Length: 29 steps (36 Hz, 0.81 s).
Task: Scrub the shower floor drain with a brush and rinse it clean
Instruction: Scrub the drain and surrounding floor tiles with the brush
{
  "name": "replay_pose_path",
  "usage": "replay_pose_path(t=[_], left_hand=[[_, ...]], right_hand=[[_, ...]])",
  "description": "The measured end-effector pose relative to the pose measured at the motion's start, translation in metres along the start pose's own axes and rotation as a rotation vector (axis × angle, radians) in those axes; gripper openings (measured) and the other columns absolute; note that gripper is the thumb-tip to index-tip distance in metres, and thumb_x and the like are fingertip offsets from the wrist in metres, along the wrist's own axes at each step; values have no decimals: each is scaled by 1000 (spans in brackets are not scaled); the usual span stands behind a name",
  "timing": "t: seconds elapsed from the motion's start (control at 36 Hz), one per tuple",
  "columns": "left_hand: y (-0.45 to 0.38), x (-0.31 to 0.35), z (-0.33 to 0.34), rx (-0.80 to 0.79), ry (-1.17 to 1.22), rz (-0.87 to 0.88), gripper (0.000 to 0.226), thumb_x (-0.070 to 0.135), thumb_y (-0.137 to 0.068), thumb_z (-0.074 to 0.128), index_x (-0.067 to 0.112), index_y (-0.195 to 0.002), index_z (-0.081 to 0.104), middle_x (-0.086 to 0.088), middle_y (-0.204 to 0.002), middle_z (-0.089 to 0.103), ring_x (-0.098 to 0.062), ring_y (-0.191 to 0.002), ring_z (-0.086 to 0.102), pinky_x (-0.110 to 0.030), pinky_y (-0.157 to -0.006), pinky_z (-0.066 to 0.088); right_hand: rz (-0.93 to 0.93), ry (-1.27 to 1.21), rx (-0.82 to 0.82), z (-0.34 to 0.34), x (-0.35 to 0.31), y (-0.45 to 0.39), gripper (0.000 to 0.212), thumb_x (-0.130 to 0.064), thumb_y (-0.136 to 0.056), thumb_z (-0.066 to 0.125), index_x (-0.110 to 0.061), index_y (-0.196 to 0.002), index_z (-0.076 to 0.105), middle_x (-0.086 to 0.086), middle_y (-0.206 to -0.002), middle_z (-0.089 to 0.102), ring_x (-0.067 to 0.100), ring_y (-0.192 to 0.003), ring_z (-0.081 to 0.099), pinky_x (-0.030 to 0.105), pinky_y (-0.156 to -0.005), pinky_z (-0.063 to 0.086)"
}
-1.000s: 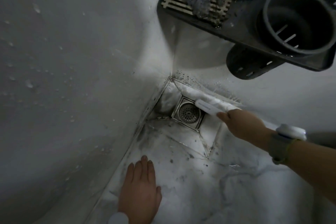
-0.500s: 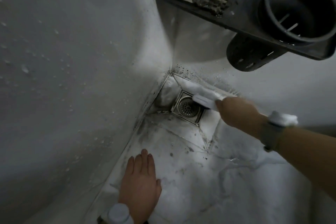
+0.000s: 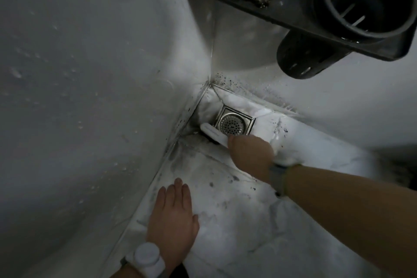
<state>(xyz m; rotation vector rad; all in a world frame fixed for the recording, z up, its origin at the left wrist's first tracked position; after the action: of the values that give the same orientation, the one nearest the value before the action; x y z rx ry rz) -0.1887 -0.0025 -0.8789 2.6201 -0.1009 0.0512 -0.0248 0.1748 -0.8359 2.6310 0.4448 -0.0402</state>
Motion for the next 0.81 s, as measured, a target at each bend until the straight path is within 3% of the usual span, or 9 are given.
replay_pose_path(t=[0.08, 0.22, 0.28, 0.39, 0.47, 0.58, 0.64, 0.69, 0.81], left_hand=[[0, 0, 1, -5, -3, -8, 79, 42, -71, 66, -8, -132, 56, -32, -139, 50, -44, -115, 54, -57, -106, 34], [0, 1, 2, 2, 10, -18, 79, 43, -73, 64, -8, -133, 55, -32, -139, 50, -43, -115, 54, -56, -107, 32], [0, 0, 3, -1, 7, -9, 80, 43, -72, 64, -8, -133, 55, -32, -139, 50, -43, -115, 54, -56, -106, 32], [0, -2, 3, 11, 1, 4, 79, 43, -72, 62, -8, -132, 56, -31, -138, 51, -43, -114, 55, -56, -106, 32], [0, 0, 2, 21, -4, 15, 78, 43, -74, 60, -8, -132, 56, -31, -138, 52, -43, -114, 55, -55, -106, 32], [2, 0, 1, 22, 0, 7, 77, 44, -74, 62, -7, -131, 57, -31, -137, 53, -42, -113, 55, -55, -106, 32], [1, -1, 1, 30, 1, -3, 78, 44, -73, 65, -7, -132, 57, -30, -137, 53, -42, -114, 55, -55, -106, 33], [0, -1, 1, 29, 10, -15, 79, 44, -72, 65, -6, -133, 56, -29, -139, 52, -42, -115, 55, -55, -107, 32], [1, 0, 2, -7, 13, -10, 81, 46, -71, 66, -7, -132, 56, -30, -139, 52, -43, -115, 55, -55, -106, 30]], right_hand=[[-6, 20, -98, -11, -13, -16, 33, -22, -104, 34, -11, -127, 55, 7, -115, 67, 30, -101, 66, 39, -77, 51], [60, 162, -19, -13, 23, 4, 30, -24, -103, 34, -15, -100, 63, -4, -67, 52, 21, -64, 63, 31, -56, 49], [79, 196, -24, -8, 49, 20, 42, -33, -105, 23, -17, -95, 61, -5, -63, 51, 18, -54, 55, 30, -53, 47], [148, 186, -33, 1, 78, 46, 61, -47, -103, 12, -17, -94, 65, 0, -71, 59, 26, -72, 67, 31, -66, 50], [97, 177, 7, 7, 54, 50, 59, -48, -103, 13, -20, -94, 64, 2, -79, 67, 28, -75, 69, 34, -67, 53], [-18, 153, 32, 2, 13, 10, 37, -35, -105, 30, -17, -101, 62, -1, -71, 57, 25, -67, 66, 34, -57, 52], [29, 225, 45, -19, 14, -18, 23, -24, -102, 40, -16, -116, 56, 2, -87, 65, 26, -79, 69, 34, -56, 48], [67, 250, 31, -30, 19, -29, 27, -17, -100, 41, -16, -125, 52, 4, -102, 67, 28, -90, 69, 34, -59, 44], [35, 117, -5, -6, 12, 0, 25, -29, -103, 39, -17, -100, 61, -4, -69, 62, 18, -59, 66, 31, -55, 57]])
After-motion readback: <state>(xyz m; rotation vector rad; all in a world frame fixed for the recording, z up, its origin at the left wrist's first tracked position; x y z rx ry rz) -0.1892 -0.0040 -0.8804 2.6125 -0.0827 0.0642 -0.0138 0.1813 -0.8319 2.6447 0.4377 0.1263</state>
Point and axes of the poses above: each hand's wrist, its own y-axis away from the middle knuckle, its own z-axis out of the palm, x = y × z, the point moved 5 cm from there along -y, towards the middle knuckle
